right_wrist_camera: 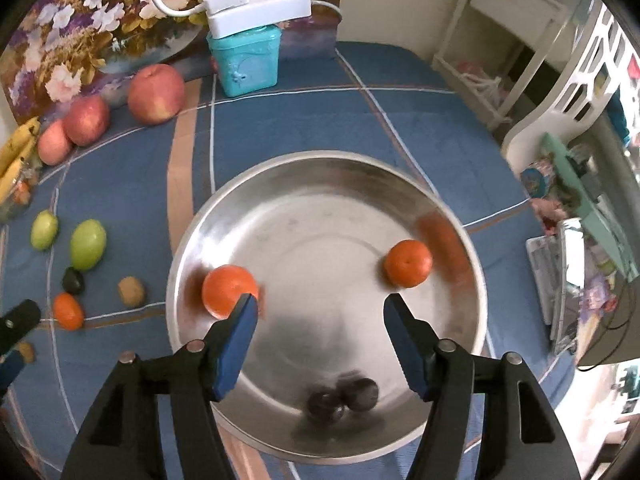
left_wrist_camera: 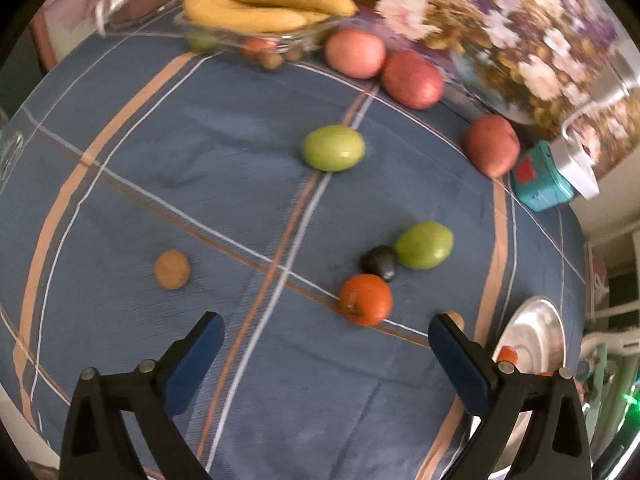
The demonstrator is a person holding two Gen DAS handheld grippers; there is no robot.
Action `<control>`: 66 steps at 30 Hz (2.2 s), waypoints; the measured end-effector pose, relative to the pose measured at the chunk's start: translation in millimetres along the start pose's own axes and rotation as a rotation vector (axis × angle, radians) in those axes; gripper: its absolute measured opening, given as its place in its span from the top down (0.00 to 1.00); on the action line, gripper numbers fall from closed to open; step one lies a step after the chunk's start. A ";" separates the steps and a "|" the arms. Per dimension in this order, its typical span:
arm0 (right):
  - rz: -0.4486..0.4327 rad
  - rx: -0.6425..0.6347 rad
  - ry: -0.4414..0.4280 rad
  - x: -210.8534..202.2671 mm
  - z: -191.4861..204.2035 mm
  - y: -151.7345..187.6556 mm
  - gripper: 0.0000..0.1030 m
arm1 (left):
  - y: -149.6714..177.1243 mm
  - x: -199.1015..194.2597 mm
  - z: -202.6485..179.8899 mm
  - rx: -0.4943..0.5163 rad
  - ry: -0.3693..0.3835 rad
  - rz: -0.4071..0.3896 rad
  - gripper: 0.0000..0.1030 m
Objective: Organize fruits
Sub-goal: 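Withdraw both tools from the plate toward the remaining fruit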
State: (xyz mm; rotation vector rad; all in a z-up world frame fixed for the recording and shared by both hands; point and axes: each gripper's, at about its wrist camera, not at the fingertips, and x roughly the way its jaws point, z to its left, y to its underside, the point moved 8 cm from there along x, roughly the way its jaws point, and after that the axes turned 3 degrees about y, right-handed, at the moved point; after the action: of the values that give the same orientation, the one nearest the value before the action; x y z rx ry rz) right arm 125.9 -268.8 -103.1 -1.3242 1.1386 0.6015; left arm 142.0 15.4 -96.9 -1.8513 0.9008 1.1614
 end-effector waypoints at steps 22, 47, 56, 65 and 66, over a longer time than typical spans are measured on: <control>-0.069 -0.068 -0.337 -33.4 66.7 6.4 0.07 | -5.0 -24.9 46.8 -0.122 0.013 -0.036 0.00; -0.098 -0.036 -0.383 -37.4 109.6 9.7 0.07 | -57.5 -42.3 77.7 -0.091 0.071 -0.080 0.00; -0.064 -0.099 -0.394 -39.5 166.1 21.9 0.07 | -82.6 -53.7 125.0 -0.093 -0.002 -0.123 0.00; -0.017 -0.159 -0.403 -34.1 213.6 32.6 0.07 | -69.5 -23.7 117.6 -0.046 -0.011 -0.032 0.00; -0.010 -0.164 -0.402 -30.8 216.6 33.6 0.07 | -64.2 -14.8 114.4 -0.040 -0.012 -0.007 0.00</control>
State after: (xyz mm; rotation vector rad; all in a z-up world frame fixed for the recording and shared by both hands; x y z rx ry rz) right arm 148.8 -49.3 -120.2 -1.2726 0.7659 0.9221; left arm 147.2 147.2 -102.7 -1.8759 0.8693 1.1926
